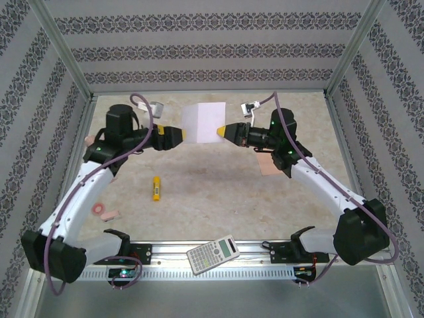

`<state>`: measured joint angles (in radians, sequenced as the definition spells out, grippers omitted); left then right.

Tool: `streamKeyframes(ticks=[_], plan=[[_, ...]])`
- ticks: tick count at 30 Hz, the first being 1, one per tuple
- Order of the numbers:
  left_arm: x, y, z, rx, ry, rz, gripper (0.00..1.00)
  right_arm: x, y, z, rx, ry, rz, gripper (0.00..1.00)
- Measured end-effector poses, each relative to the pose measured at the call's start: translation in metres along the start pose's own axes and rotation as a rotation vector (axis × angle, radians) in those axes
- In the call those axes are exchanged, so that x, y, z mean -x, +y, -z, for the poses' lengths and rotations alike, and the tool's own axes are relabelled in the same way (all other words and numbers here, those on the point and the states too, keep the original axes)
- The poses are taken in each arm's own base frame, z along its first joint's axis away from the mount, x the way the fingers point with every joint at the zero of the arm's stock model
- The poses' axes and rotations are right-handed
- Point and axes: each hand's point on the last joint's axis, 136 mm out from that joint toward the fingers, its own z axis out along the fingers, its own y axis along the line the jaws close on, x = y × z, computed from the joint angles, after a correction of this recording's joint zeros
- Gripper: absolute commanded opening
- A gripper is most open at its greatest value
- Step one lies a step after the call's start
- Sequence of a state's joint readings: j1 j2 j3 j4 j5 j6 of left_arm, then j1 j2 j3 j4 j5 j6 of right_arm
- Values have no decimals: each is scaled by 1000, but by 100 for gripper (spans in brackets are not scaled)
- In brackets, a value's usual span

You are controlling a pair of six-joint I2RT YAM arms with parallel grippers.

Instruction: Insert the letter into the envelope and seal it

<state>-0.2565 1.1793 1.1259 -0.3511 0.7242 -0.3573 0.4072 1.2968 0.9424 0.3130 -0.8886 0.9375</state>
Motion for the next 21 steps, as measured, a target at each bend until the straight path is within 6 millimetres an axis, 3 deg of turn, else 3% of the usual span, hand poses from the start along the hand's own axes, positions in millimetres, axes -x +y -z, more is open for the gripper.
streamKeyframes(ticks=[3, 6, 12, 21], plan=[[-8, 8, -19, -14, 34, 44, 79, -4, 5, -6, 16, 10, 8, 0], [-1, 4, -28, -56, 16, 57, 80, -6, 8, -11, 29, 13, 16, 0], [13, -4, -35, -125, -45, 67, 82, -6, 8, -20, 48, 12, 5, 0], [18, -6, -44, -186, -73, 97, 82, 1, 6, -24, 78, -21, -11, 0]])
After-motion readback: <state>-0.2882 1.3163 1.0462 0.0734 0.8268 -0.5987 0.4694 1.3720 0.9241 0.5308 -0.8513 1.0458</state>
